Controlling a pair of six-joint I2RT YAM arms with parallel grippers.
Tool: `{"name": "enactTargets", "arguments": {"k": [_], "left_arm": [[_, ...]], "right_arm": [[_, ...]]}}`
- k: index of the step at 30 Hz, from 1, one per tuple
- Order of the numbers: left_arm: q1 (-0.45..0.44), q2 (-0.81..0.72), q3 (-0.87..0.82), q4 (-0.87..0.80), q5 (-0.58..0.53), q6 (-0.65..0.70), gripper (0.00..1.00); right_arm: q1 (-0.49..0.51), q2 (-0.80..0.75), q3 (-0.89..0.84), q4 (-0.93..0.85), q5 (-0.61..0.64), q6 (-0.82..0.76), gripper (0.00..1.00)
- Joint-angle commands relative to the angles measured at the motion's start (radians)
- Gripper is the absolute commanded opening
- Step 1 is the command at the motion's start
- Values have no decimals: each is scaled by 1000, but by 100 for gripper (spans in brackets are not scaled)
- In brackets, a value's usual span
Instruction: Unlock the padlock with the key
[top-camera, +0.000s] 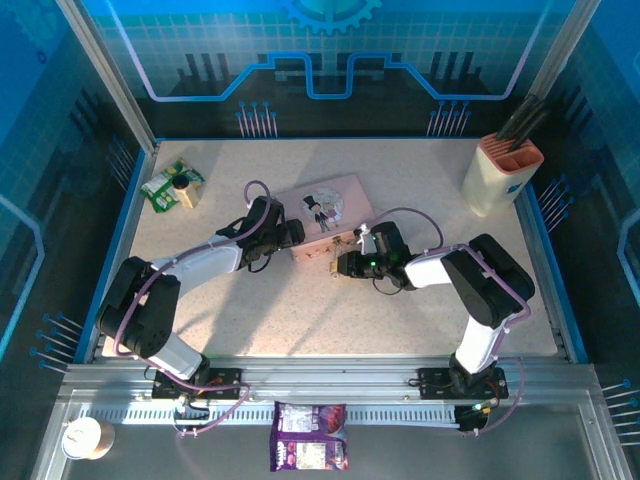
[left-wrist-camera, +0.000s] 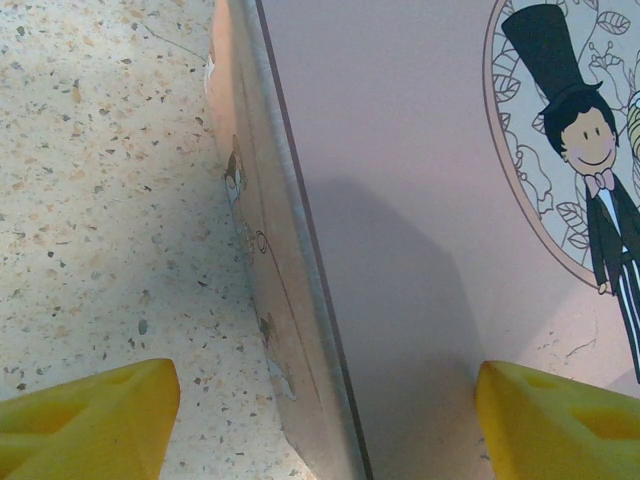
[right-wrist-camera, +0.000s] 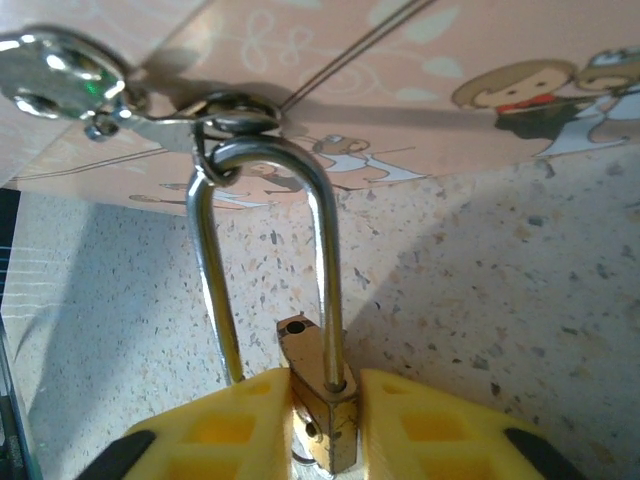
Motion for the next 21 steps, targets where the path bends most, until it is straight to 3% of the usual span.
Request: {"name": "enactTargets", "arguments": {"k": [1, 12, 21], "left_arm": [[4, 14, -20, -30, 22, -4, 78], [2, 8, -28, -33, 15, -10, 78], [1, 2, -31, -39, 11, -13, 78]], "right_arm": [[22, 29, 31, -17, 47, -24, 20], [38, -24, -6, 15, 124, 4, 10], [41, -65, -79, 146, 184, 62, 3]]}}
